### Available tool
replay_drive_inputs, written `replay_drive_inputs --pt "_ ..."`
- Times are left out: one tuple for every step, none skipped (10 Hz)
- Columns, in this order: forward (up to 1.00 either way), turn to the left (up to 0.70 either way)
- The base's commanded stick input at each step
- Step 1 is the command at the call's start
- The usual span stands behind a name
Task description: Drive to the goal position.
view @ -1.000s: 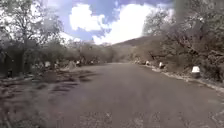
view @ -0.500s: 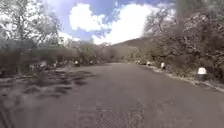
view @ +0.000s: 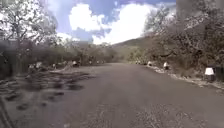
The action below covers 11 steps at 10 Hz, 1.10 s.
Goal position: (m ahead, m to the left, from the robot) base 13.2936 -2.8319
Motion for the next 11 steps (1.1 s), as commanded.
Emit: replay_drive_inputs --pt "0.70 0.00" --pt "0.70 0.00" --pt "0.70 0.00" --pt "0.70 0.00" --pt "0.70 0.00" --pt "0.70 0.00" --pt "0.70 0.00" --pt "0.70 0.00" --pt "0.70 0.00" --pt "0.70 0.00" --pt "0.70 0.00"
